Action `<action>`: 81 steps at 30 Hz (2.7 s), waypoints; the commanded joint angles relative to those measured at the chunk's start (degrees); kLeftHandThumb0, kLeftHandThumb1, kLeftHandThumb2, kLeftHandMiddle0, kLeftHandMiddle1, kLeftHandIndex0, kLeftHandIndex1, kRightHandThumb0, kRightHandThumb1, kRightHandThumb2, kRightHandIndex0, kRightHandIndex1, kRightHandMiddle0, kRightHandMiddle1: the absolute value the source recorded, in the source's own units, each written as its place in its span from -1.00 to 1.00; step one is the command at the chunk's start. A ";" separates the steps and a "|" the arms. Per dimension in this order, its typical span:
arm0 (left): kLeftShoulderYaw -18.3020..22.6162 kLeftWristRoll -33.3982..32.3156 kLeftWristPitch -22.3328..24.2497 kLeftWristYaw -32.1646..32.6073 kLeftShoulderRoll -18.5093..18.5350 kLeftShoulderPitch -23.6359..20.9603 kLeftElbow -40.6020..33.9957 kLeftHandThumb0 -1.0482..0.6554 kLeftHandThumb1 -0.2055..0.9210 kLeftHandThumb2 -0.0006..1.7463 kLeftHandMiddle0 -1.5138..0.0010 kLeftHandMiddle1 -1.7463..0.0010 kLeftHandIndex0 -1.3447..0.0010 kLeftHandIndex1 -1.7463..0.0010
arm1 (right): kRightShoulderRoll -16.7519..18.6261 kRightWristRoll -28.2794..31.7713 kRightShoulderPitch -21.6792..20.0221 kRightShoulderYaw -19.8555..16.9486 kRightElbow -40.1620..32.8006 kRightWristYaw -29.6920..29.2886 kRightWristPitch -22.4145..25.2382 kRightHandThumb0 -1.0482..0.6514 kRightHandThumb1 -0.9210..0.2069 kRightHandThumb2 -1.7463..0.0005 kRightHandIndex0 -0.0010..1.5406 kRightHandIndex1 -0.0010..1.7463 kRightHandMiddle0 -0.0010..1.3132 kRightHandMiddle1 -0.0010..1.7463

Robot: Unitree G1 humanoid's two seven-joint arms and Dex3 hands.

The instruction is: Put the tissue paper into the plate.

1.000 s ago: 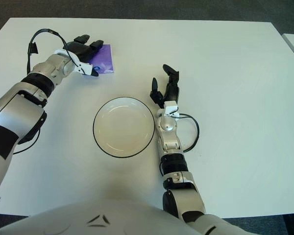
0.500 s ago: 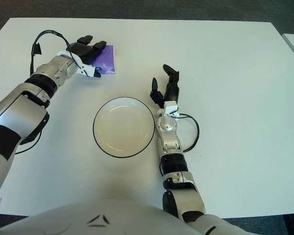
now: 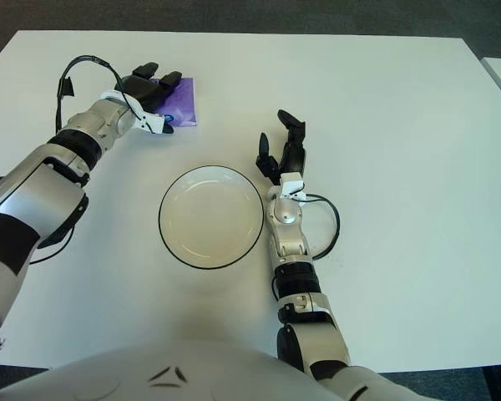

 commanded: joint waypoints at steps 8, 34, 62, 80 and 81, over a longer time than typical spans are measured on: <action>-2.90 1.62 1.62 -0.39 -0.93 4.18 1.58 -1.00 1.00 -0.65 1.00 1.00 1.00 1.00 | 0.27 0.89 6.41 -0.91 5.10 0.16 4.23 -0.38 -1.00 0.31 -0.37 -0.99 -1.00 -0.03; -4.29 1.44 0.20 7.68 -0.07 7.15 1.93 -0.39 0.43 -0.26 0.13 -0.91 0.26 -0.78 | -0.52 0.40 7.11 -0.93 4.11 0.63 4.83 -0.41 -1.00 0.31 -0.36 -0.99 -1.00 -0.03; -3.28 -0.02 -2.05 13.66 -0.01 9.79 2.39 -0.31 0.02 0.43 -0.39 -1.00 0.15 -1.00 | -1.65 0.38 7.33 -0.98 3.66 2.18 5.04 -0.43 -1.00 0.30 -0.34 -0.98 -1.00 -0.01; 1.16 -3.79 -7.19 15.05 2.03 8.29 0.84 -0.31 0.03 0.42 -0.45 -1.00 0.16 -1.00 | -1.86 0.84 7.52 -1.16 3.60 2.84 5.35 -0.43 -1.00 0.33 -0.34 -0.99 -1.00 0.03; 1.46 -4.00 -7.72 15.08 2.24 8.12 0.67 -0.31 0.03 0.42 -0.45 -1.00 0.16 -1.00 | -1.85 0.81 7.55 -1.16 3.59 2.85 5.31 -0.43 -1.00 0.33 -0.34 -0.99 -1.00 0.03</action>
